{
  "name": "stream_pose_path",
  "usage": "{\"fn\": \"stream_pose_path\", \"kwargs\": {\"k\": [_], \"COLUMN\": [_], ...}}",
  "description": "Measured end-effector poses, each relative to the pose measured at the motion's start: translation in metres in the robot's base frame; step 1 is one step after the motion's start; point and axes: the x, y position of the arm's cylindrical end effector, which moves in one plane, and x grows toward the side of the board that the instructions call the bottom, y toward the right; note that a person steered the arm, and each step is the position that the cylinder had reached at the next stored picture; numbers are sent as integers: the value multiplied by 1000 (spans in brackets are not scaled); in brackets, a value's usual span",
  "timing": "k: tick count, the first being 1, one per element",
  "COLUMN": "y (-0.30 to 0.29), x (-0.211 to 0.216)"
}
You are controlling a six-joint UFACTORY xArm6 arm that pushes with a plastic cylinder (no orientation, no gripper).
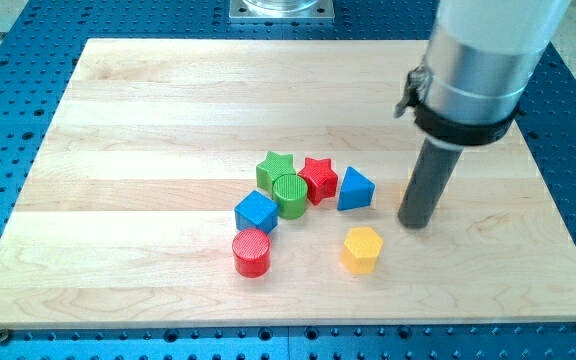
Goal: Move heart towards center top
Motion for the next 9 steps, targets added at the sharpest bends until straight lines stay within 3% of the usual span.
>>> {"fn": "stream_pose_path", "kwargs": {"k": [1, 2, 3, 4, 5, 6, 8, 9], "y": [-2, 23, 33, 34, 73, 100, 7, -74], "x": [-65, -57, -15, -31, -71, -80, -200, -234]}}
